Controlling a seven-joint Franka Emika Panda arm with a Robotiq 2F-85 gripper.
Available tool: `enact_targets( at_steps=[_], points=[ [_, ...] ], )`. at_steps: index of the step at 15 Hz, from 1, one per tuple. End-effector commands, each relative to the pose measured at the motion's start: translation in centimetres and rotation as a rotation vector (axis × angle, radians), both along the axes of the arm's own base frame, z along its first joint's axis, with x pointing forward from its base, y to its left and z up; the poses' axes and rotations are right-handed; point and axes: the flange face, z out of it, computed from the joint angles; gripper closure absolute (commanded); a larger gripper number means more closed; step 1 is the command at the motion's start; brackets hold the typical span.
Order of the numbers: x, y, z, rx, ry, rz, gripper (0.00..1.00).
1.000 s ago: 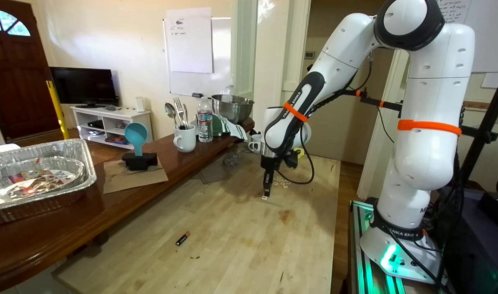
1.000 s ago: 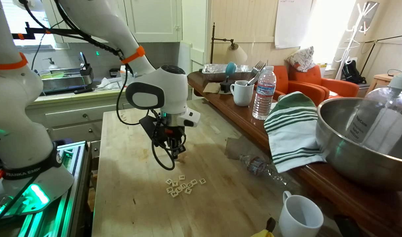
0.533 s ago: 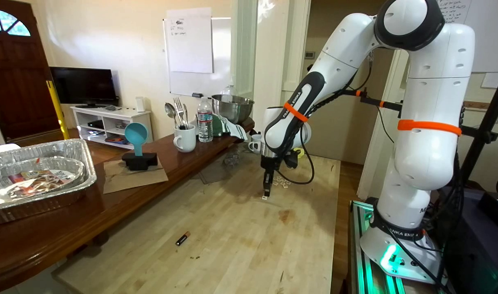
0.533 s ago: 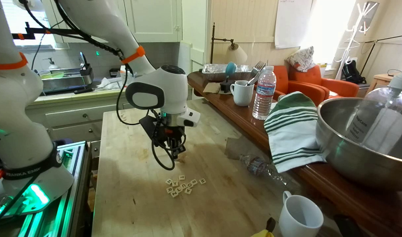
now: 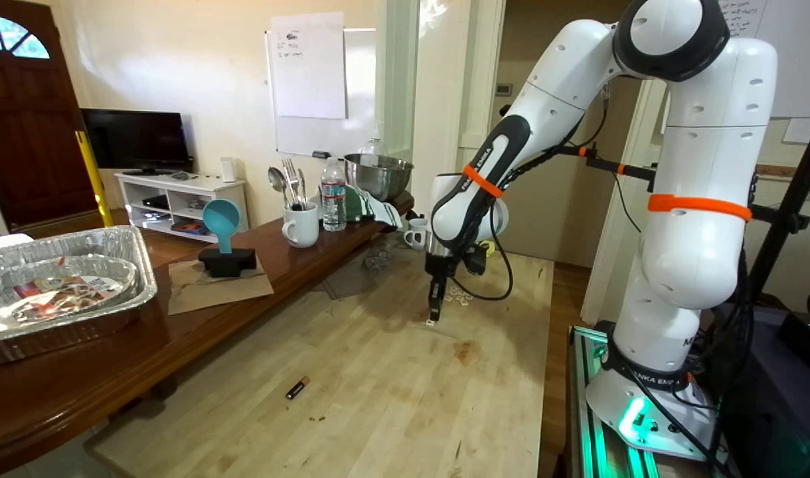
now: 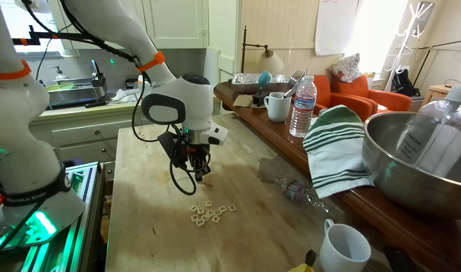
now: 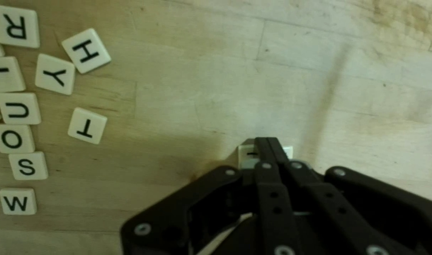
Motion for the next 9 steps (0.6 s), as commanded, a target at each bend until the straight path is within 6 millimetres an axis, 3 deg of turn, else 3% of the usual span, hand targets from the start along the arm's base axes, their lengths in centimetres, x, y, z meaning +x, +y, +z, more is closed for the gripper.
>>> enact_targets(
  at_steps=[1, 9],
  points=[
    [-0.8, 0.5, 0.6, 0.005, -0.036, -0.008, 1.0],
    [-1.0, -1.0, 2.6, -0.014, -0.095, -0.039, 1.0]
  ],
)
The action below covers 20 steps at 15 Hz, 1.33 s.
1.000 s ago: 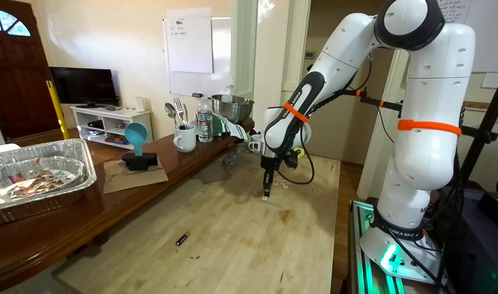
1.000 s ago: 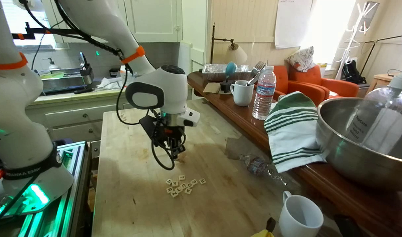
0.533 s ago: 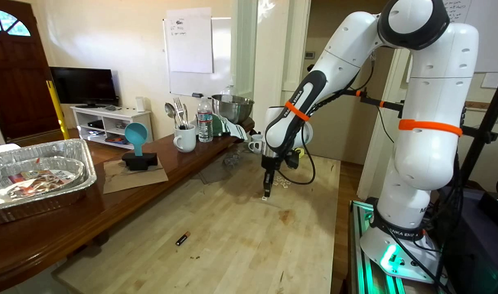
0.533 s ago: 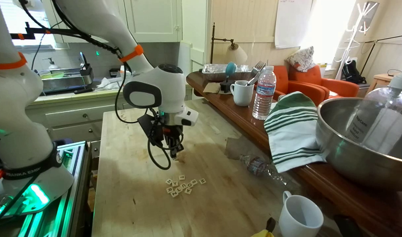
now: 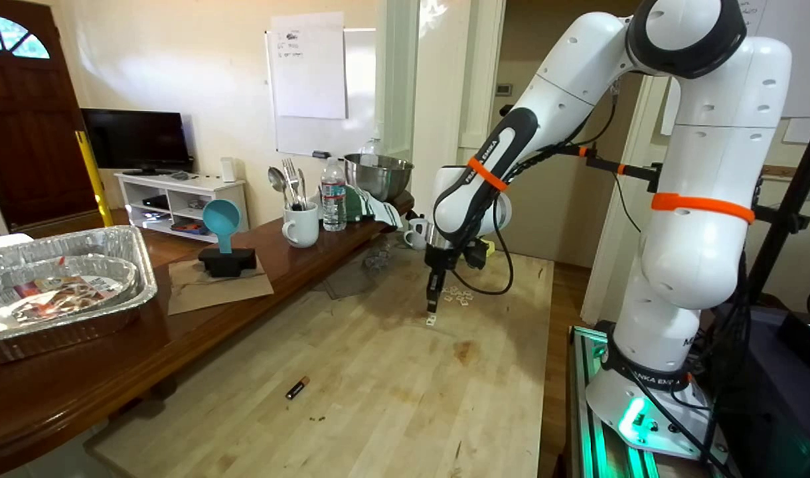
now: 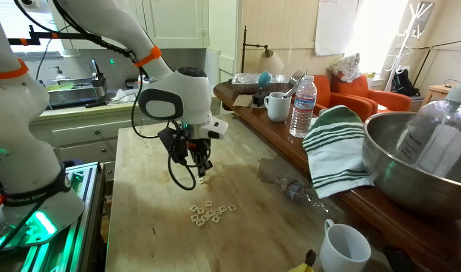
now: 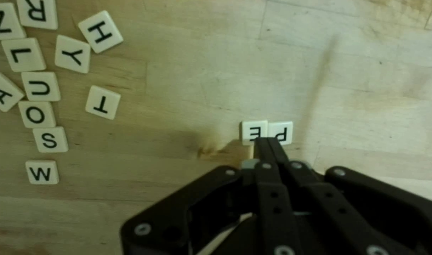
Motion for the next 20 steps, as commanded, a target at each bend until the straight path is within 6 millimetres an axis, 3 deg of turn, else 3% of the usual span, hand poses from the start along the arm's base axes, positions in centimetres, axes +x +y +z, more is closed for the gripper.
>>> enact_targets(
  at_steps=[1, 7, 13, 20],
  points=[
    [-1.1, -1.2, 1.0, -0.013, -0.047, -0.031, 1.0],
    [-2.1, -4.8, 1.7, -0.017, -0.073, -0.135, 1.0],
    [-3.0, -8.1, 1.3, -0.028, -0.066, -0.225, 1.0],
    [-3.4, -9.8, 0.1, -0.027, -0.051, -0.268, 1.0]
  ],
)
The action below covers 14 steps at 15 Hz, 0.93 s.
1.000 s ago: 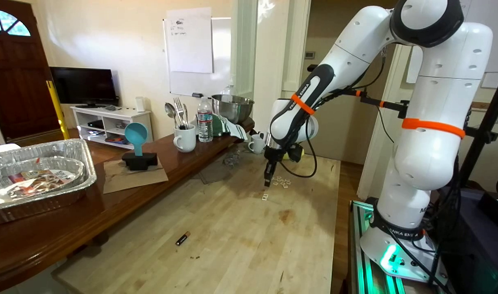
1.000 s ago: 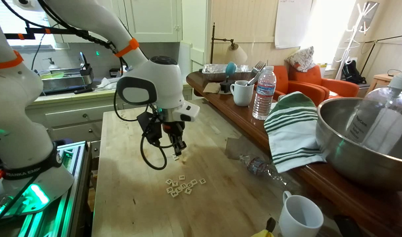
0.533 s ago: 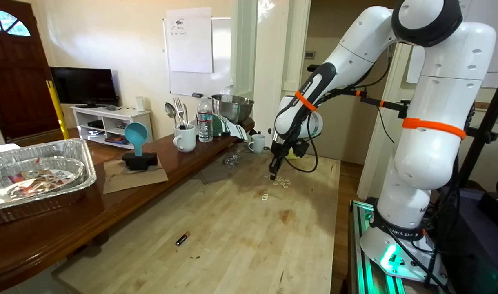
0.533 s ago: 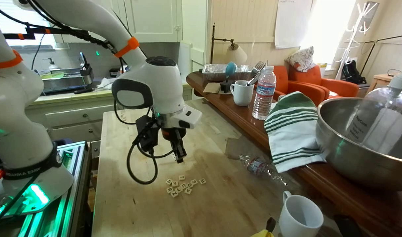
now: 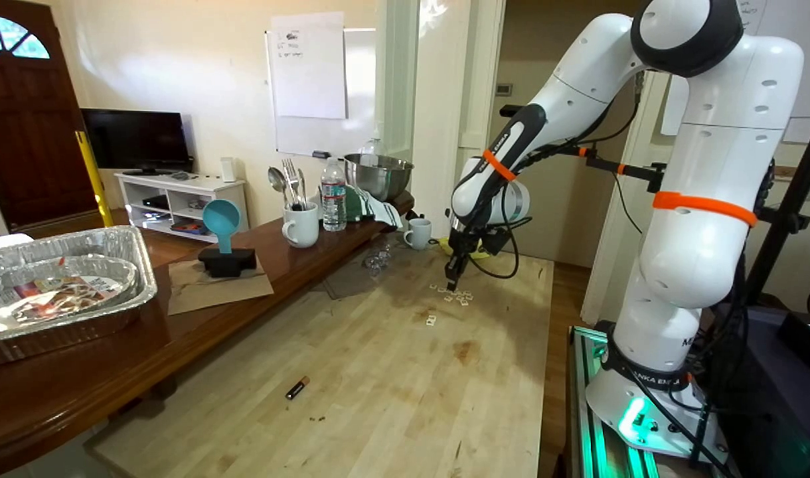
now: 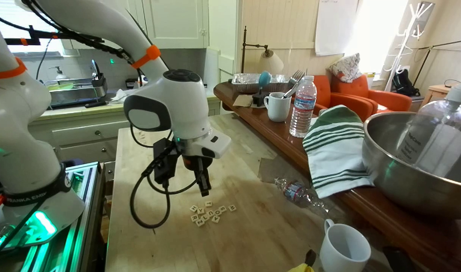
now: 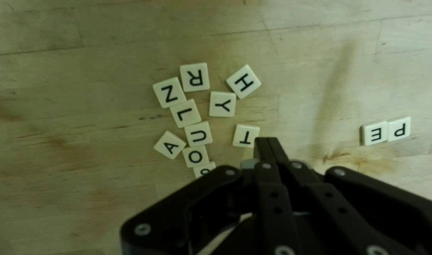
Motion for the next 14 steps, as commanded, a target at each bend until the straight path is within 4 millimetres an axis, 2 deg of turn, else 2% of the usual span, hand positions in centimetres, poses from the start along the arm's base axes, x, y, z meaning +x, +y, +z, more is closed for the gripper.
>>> enact_targets(
  at_steps=[1, 14],
  points=[
    [-0.3, -0.6, -1.2, -0.011, -0.002, -0.031, 1.0],
    [0.5, -1.1, -3.4, -0.007, 0.019, -0.051, 1.0]
  ],
)
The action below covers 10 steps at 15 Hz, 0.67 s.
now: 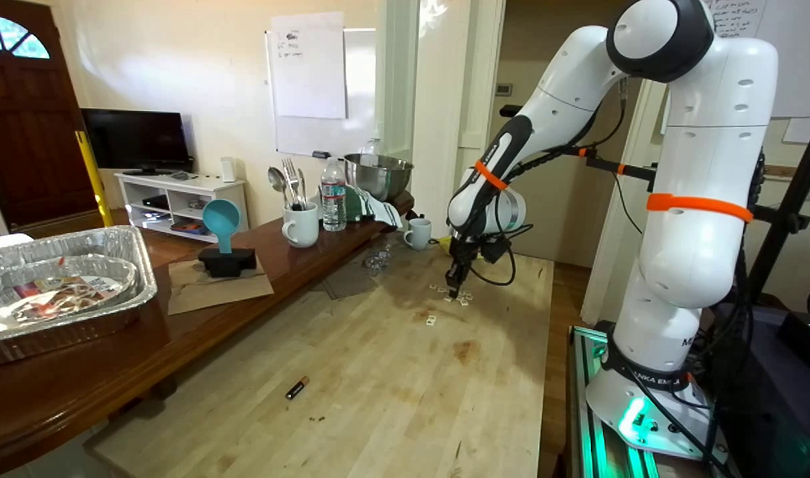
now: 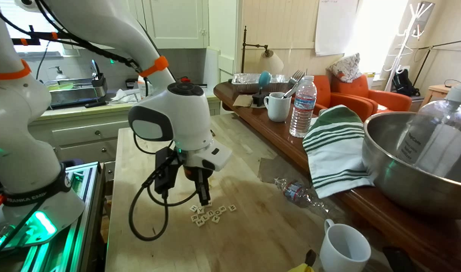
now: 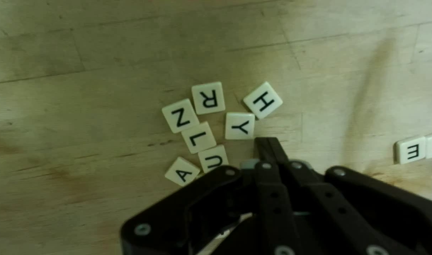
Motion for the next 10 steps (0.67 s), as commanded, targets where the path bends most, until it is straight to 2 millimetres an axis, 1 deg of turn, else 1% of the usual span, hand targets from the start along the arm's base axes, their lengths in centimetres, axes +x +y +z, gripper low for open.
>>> enact_targets(
  at_steps=[1, 10],
  points=[
    [0.6, -0.2, -0.9, -0.004, -0.007, -0.008, 1.0],
    [1.8, 0.4, -1.8, -0.002, 0.007, 0.007, 1.0]
  ],
)
